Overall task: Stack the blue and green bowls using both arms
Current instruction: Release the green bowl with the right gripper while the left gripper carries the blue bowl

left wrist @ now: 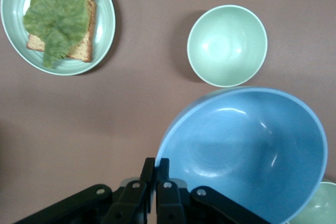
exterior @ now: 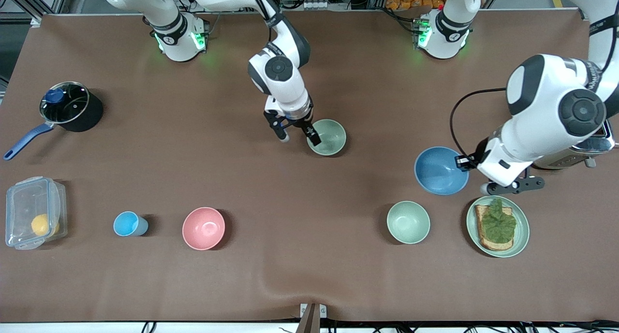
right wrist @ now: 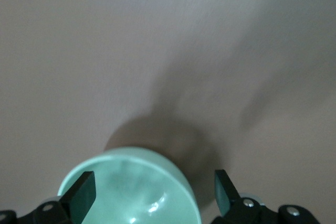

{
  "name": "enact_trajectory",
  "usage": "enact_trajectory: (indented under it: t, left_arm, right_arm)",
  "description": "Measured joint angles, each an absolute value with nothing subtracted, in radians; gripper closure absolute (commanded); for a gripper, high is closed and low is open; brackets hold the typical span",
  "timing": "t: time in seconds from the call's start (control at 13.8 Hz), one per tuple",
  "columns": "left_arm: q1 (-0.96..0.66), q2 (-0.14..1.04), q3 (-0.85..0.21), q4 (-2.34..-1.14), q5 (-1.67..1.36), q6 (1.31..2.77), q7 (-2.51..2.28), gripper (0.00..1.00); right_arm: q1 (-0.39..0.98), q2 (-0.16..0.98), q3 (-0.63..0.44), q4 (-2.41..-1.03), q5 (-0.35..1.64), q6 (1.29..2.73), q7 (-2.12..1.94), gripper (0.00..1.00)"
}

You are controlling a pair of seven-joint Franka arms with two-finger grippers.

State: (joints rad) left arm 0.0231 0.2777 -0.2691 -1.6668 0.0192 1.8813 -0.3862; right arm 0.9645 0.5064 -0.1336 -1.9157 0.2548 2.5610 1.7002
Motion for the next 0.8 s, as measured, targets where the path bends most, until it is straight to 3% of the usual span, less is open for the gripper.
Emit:
enact_trajectory:
  t: [0.29,0.8]
  left_arm:
    - [0.019,0.279,-0.316,-1.673,0.019,1.877,-0.474,1.0]
    - [-0.066,0.313,-0.331,-1.708,0.019,1.876,-0.606,1.0]
  right_arm:
    - [0.889,0.49,-0.134,-1.915,0.289,2.531,1.706,0.0]
    - [0.811,0.515,-0.133,-1.916,0.567,2.524,1.664,0.0]
